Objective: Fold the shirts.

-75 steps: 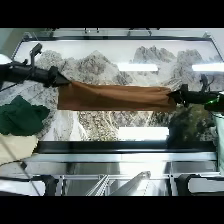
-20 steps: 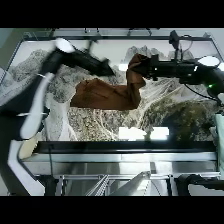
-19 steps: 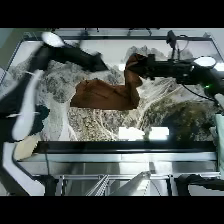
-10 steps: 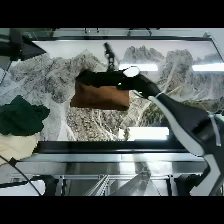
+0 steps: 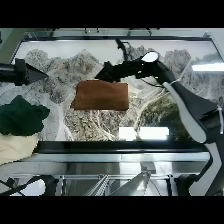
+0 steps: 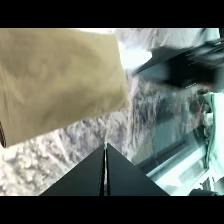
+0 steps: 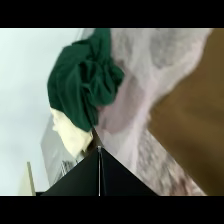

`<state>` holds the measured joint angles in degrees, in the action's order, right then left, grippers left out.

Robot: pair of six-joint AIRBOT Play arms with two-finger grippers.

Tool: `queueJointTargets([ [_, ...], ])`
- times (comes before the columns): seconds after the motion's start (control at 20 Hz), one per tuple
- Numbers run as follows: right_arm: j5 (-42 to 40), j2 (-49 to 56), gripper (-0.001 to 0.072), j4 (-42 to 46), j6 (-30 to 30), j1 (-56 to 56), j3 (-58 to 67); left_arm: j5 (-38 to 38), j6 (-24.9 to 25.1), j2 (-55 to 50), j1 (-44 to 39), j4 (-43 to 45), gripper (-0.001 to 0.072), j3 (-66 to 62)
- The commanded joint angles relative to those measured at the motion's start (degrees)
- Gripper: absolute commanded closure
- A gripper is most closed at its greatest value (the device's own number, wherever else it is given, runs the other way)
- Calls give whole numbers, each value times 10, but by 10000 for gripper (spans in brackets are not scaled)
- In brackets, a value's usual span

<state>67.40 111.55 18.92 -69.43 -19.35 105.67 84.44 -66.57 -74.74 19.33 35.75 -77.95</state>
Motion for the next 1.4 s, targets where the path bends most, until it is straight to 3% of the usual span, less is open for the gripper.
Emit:
queueJointTargets([
  [0.0,61,-87,696,114,-51,76,-79,-9,25,17,1,-15,687,59],
  [0.1,40,-136,684,207,-99,111,-143,-6,43,17,1,-51,687,84],
  [0.15,37,-149,543,261,-143,124,-169,-6,55,17,1,-73,687,96],
  [0.2,37,-150,262,299,-177,134,-183,-7,72,17,1,-99,687,110],
  [0.25,29,-146,47,323,-196,139,-195,-7,87,17,1,-115,688,121],
  [0.35,-2,-122,30,322,-200,143,-198,-8,101,17,-2,-118,688,134],
  [0.6,-63,-31,31,227,-186,119,-198,-8,125,17,-10,-118,687,169],
  [0.85,-70,47,43,111,-125,80,-198,-6,136,17,-10,-118,687,179],
  [0.9,-70,54,155,85,-108,73,-198,-6,136,17,-10,-118,688,179],
  [1.0,-70,58,175,35,-68,64,-196,-5,136,17,-10,-118,687,179],
  [1.05,-69,57,267,13,-52,63,-195,-5,136,17,-10,-118,688,179],
  [1.1,-58,56,539,-26,-18,63,-195,-5,136,17,-10,-118,687,179],
  [1.15,-36,55,694,-83,29,64,-195,-4,136,17,-10,-118,687,179],
  [1.25,4,43,694,-177,77,71,-195,-3,136,17,-10,-118,688,179],
  [1.35,20,4,695,-184,82,87,-195,0,136,17,-10,-118,687,179],
])
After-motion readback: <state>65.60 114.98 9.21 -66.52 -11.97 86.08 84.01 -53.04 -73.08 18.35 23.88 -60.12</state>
